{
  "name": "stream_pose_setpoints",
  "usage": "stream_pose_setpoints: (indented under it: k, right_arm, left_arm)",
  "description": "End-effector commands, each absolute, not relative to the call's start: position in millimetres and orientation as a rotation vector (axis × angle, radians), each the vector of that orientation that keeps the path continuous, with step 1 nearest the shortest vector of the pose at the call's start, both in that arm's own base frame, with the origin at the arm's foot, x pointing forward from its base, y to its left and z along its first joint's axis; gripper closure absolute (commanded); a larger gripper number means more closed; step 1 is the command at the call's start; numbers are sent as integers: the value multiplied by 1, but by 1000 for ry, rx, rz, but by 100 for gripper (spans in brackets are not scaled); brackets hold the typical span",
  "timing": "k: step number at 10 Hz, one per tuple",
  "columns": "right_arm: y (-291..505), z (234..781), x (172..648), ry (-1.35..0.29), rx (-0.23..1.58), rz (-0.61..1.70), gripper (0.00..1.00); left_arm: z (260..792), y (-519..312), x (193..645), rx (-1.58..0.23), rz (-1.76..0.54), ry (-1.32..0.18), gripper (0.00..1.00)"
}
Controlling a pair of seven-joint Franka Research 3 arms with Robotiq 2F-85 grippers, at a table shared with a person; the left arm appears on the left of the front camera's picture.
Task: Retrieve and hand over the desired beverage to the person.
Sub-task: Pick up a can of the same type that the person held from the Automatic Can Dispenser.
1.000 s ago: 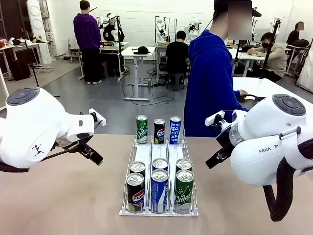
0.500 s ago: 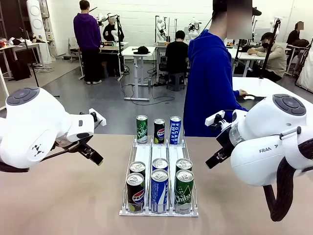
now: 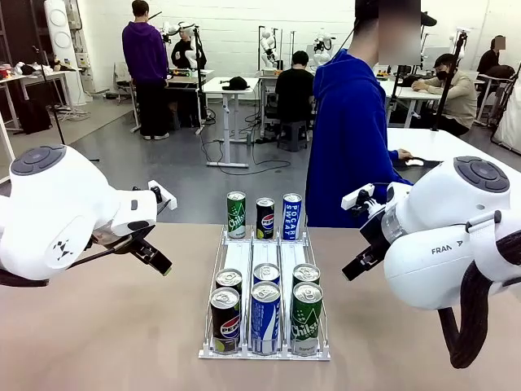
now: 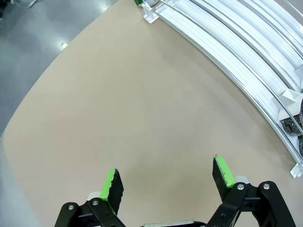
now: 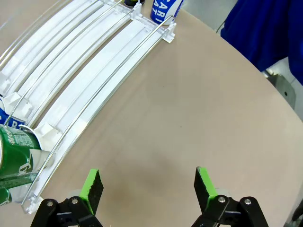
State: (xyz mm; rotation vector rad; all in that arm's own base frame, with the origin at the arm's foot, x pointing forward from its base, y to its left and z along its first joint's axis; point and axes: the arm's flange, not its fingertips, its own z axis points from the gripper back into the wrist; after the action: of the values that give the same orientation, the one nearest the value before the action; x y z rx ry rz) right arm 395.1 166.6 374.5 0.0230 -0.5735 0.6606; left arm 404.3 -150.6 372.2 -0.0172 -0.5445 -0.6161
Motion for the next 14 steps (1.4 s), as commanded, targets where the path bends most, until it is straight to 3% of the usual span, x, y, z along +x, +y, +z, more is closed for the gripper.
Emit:
stream_pose_setpoints:
  k: [1,5,7,10,13,14]
  right_arm:
    - [167,374,395,-573,23,661,0]
    - [167,375,395,-573,23,661,0]
    - [169,462,343,-741,-21,696,0]
    - [162,591,287,-852,-65,693,0]
    - [168,620,274,-766,-163,726,0]
    - [153,629,265,-876,-80,703,0]
  left_arm:
    - [372,-150,404,-18,-615,-545,0]
    - [372,-151,404,-17,-616,-544,0]
    - [445,-139,378,-28,-633,-653,0]
    - [566,-114,334,23,-675,-773,0]
    - [603,-108,303,52,-696,-812,0]
    - [604,-111,312,13,-670,-816,0]
